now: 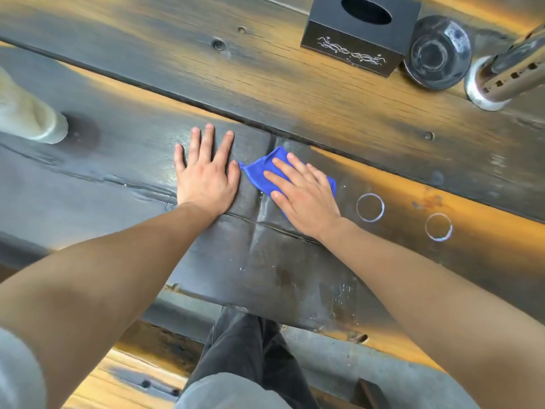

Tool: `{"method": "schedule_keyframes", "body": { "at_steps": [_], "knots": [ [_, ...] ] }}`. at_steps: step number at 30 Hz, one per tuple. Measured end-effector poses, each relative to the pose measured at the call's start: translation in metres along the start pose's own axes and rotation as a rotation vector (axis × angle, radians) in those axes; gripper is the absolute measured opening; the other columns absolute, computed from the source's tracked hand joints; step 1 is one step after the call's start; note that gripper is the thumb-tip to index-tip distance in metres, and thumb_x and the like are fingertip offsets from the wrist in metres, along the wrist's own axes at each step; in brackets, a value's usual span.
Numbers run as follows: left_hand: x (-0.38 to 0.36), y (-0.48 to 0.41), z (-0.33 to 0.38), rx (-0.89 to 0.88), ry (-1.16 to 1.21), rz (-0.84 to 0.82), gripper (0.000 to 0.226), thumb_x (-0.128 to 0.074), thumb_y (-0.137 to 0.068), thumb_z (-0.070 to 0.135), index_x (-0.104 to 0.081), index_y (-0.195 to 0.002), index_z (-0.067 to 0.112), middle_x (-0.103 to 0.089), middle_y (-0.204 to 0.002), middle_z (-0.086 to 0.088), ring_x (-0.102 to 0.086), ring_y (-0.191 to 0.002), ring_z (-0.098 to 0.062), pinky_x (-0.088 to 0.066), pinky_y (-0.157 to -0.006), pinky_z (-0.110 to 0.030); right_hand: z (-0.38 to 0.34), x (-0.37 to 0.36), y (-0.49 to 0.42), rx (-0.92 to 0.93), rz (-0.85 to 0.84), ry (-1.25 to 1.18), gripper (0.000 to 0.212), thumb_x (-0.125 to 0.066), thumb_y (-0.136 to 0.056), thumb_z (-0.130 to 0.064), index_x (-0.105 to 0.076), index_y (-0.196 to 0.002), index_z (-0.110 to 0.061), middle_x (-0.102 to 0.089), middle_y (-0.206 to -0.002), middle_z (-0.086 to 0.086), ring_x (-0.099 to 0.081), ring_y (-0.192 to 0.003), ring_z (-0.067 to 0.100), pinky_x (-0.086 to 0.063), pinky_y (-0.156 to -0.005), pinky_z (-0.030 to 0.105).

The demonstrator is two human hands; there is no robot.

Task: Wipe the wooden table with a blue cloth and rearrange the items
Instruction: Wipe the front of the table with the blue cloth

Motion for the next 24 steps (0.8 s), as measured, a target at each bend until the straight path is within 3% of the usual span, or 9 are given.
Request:
{"method": "schedule_keyframes", "body": {
  "at_steps": [15, 24],
  "knots": [
    [0.000, -0.002, -0.002, -0.030, 0.001, 0.048, 0.061, -0.028, -0.100, 0.050, -0.026, -0.160, 0.038, -0.020, -0.172, -0.006, -0.010, -0.159, -0.028, -0.006, -0.124, -0.061, -0.070, -0.040, 0.098, 0.072, 0.048, -0.005, 0.047, -0.043, -0.106, -0.046, -0.049, -0.152, -0.037, -0.043, -0.163, -0.011, -0.031, -0.156, 0.017, -0.024, -0.121, 0.040],
    [0.002, -0.002, -0.004, -0.037, 0.012, 0.028, 0.061, -0.026, -0.099, 0.051, -0.026, -0.159, 0.040, -0.018, -0.172, -0.005, -0.008, -0.160, -0.027, -0.004, -0.124, -0.060, -0.108, -0.064, 0.158, 0.184, -0.016, -0.024, 0.046, -0.049, -0.105, -0.046, -0.049, -0.151, -0.040, -0.041, -0.164, -0.013, -0.031, -0.156, 0.015, -0.022, -0.120, 0.038]
  ]
}}
Point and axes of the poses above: each hand's wrist, its own y-axis away from the middle knuckle, its own x-axis out of the back of the hand, z = x × y, the point moved 3 cm from there along -y, towards the middle knuckle
